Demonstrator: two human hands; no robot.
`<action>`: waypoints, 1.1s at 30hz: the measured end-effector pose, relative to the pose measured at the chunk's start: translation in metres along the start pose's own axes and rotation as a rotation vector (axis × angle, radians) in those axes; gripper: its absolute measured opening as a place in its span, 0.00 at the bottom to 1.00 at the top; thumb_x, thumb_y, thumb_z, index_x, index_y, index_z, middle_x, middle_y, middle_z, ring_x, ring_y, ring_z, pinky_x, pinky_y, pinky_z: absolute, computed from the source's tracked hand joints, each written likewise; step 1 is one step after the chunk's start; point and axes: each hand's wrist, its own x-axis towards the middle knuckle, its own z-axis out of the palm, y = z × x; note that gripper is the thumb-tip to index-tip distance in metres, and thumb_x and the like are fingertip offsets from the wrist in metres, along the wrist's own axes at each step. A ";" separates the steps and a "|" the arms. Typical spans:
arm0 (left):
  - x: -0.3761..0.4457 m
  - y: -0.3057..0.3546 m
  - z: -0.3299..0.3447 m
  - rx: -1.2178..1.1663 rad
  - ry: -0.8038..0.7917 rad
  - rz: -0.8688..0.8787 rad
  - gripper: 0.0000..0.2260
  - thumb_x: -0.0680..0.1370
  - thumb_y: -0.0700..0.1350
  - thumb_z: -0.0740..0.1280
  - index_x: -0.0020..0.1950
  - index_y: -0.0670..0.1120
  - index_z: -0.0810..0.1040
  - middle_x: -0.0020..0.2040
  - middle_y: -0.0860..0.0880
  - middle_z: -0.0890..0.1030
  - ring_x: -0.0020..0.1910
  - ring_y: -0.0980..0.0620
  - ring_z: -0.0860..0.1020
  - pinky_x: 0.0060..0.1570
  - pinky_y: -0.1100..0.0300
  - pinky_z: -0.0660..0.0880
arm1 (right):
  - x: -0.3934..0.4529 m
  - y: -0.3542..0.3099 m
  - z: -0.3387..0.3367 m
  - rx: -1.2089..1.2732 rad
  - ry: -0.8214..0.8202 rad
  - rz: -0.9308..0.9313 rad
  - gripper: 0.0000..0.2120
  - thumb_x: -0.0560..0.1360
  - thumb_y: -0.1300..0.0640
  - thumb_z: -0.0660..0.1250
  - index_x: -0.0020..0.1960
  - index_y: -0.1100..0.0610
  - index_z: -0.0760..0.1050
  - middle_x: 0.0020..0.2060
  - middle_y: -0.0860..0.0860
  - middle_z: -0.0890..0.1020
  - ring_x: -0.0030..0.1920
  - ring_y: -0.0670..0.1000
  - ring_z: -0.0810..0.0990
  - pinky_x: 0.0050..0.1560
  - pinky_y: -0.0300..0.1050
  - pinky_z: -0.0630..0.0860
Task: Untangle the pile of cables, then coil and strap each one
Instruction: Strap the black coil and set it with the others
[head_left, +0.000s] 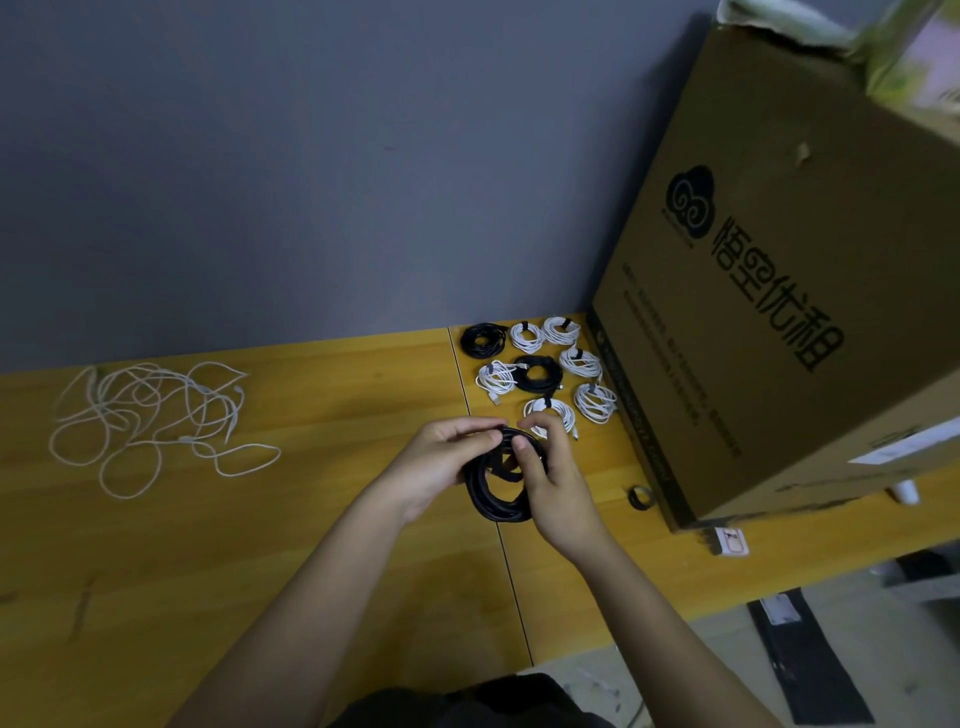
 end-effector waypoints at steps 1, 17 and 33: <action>0.001 0.000 0.001 0.050 0.027 0.023 0.08 0.78 0.42 0.67 0.55 0.49 0.82 0.46 0.52 0.85 0.43 0.59 0.82 0.43 0.65 0.76 | 0.000 0.000 0.001 -0.010 0.001 -0.005 0.02 0.81 0.47 0.55 0.54 0.42 0.64 0.40 0.56 0.80 0.40 0.58 0.78 0.40 0.58 0.74; 0.012 0.005 0.001 0.193 0.151 0.117 0.10 0.82 0.43 0.61 0.60 0.48 0.78 0.50 0.48 0.81 0.44 0.56 0.78 0.39 0.70 0.75 | 0.009 0.001 -0.009 -0.393 0.025 -0.274 0.02 0.74 0.51 0.71 0.43 0.46 0.82 0.66 0.44 0.67 0.68 0.44 0.56 0.64 0.37 0.57; 0.016 0.004 -0.002 0.367 0.096 0.216 0.07 0.80 0.50 0.61 0.46 0.57 0.78 0.32 0.57 0.74 0.31 0.59 0.70 0.39 0.60 0.67 | 0.014 -0.038 -0.003 -0.201 0.282 -0.493 0.05 0.71 0.62 0.71 0.44 0.63 0.84 0.40 0.53 0.83 0.42 0.51 0.81 0.42 0.46 0.78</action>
